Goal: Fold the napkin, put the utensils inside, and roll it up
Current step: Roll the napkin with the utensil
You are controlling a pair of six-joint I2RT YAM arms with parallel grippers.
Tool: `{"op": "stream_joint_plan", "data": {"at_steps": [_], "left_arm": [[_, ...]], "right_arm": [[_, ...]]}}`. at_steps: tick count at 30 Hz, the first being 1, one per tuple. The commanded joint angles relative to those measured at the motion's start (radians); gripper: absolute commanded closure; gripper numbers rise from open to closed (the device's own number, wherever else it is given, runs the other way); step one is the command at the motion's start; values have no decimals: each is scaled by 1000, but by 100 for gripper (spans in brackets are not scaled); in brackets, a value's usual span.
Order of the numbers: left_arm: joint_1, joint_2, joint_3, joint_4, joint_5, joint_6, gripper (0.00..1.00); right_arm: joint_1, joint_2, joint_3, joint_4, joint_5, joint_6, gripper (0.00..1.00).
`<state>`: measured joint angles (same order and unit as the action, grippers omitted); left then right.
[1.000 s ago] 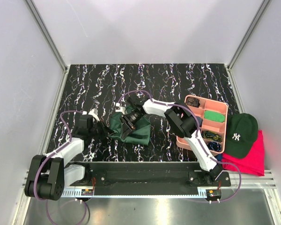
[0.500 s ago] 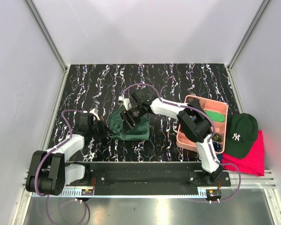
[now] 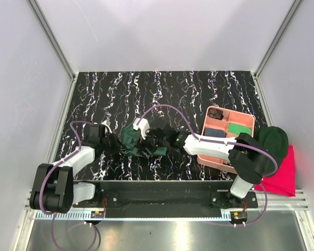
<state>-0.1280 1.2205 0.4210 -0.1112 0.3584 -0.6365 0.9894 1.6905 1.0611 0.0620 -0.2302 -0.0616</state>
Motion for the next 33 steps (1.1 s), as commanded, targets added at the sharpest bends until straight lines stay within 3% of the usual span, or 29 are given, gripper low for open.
{"op": "stream_joint_plan", "data": {"at_steps": [1, 7, 17, 24, 33], "left_arm": [[-1, 14, 24, -48, -30, 24, 100], [-1, 14, 24, -51, -29, 24, 100], [-1, 22, 25, -48, -26, 26, 100], [-2, 24, 25, -47, -22, 28, 100], [-2, 43, 30, -27, -12, 32, 100]], "right_arm": [[15, -23, -47, 47, 138, 0, 28], [26, -41, -87, 13, 140, 26, 33], [28, 31, -59, -19, 173, 0, 64], [0, 107, 5, -94, 126, -6, 78], [-75, 193, 51, -188, 3, 8, 78]]}}
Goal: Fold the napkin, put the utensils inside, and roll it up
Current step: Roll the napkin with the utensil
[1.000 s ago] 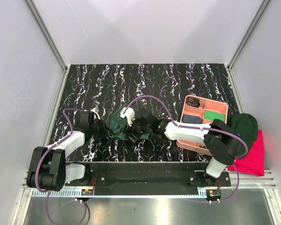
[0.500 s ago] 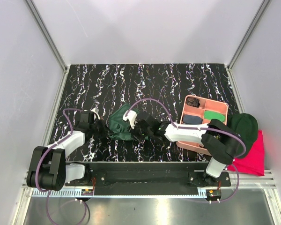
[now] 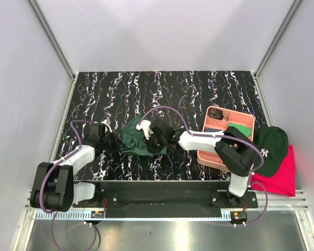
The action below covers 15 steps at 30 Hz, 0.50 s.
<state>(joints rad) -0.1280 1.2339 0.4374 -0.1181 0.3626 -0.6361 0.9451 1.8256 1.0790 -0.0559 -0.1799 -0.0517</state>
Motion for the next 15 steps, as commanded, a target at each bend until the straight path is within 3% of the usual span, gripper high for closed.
{"op": "stream_joint_plan", "data": {"at_steps": [1, 5, 11, 15], "left_arm": [[-2, 32, 12, -17, -13, 32, 100], [-2, 44, 15, -14, -11, 33, 100], [-2, 45, 27, -48, -16, 30, 100], [-2, 49, 43, -69, -19, 30, 100]], "right_arm": [[-34, 64, 35, -73, -62, -2, 78], [-42, 64, 45, -85, -73, 6, 70], [-36, -60, 75, -93, -50, -10, 40], [23, -115, 102, -90, 54, -89, 30]]}}
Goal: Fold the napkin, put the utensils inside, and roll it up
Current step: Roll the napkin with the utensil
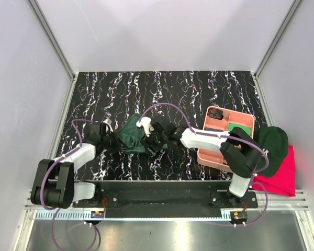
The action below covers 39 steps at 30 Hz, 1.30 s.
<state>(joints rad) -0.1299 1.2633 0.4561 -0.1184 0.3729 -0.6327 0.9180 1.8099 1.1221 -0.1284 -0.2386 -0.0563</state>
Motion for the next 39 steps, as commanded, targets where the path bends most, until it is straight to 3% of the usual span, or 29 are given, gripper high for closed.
{"op": "stream_joint_plan", "data": {"at_steps": [1, 6, 13, 25, 29, 33, 37, 39], "left_arm": [[0, 22, 27, -72, -34, 28, 100], [0, 33, 38, -84, -40, 30, 100], [0, 48, 41, -86, -34, 31, 100], [0, 56, 42, -78, -20, 31, 100], [0, 58, 44, -73, -14, 30, 100], [0, 58, 50, -70, -9, 33, 100], [0, 58, 62, -58, 11, 34, 100], [0, 53, 72, -58, 18, 33, 95]], "right_arm": [[91, -106, 61, -10, 142, -106, 29], [153, -60, 44, 91, 234, -250, 23], [182, 35, 36, 196, 187, -401, 22], [170, 196, 120, 168, 203, -488, 22], [156, 232, 151, 89, 173, -447, 28], [154, 236, 154, 29, 147, -399, 48], [151, 239, 153, -33, 107, -340, 56], [144, 247, 166, -86, 62, -300, 58]]}}
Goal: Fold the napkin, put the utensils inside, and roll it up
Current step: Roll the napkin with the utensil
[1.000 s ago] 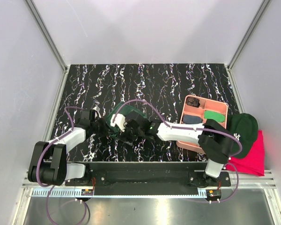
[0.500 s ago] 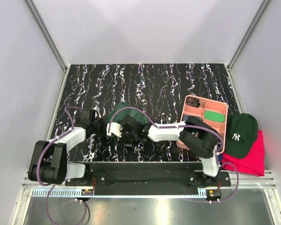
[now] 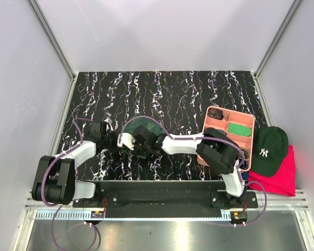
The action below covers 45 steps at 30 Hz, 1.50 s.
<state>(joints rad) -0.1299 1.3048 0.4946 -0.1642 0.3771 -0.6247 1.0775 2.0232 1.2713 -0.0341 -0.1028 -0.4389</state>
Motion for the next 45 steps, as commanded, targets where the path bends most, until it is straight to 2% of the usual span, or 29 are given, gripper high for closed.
{"op": "stream_joint_plan", "data": {"at_steps": [1, 2, 5, 12, 14, 21, 28, 33, 45], "left_arm": [[0, 5, 36, -12, 14, 26, 90], [0, -1, 38, -12, 13, 26, 78], [0, -41, 38, -31, -18, 25, 56], [1, -153, -28, -52, -101, 11, 35], [1, -186, -47, -43, -109, 10, 32], [1, -350, -195, 63, -43, -30, 31], [1, -335, -266, 198, 31, -66, 32], [1, -282, -275, 233, 55, -69, 40], [0, -289, -309, 262, 88, -70, 62]], "right_arm": [[-19, 43, 20, -211, -93, 95, 60], [-25, 48, 23, -225, -125, 121, 61], [-34, 49, 30, -262, -185, 173, 63], [-77, 46, 36, -286, -339, 250, 64], [-97, 55, 40, -299, -395, 270, 65], [-134, 106, 115, -392, -515, 302, 66], [-148, 164, 178, -467, -580, 310, 66], [-157, 190, 198, -481, -584, 322, 66], [-208, 261, 244, -509, -690, 338, 63]]}}
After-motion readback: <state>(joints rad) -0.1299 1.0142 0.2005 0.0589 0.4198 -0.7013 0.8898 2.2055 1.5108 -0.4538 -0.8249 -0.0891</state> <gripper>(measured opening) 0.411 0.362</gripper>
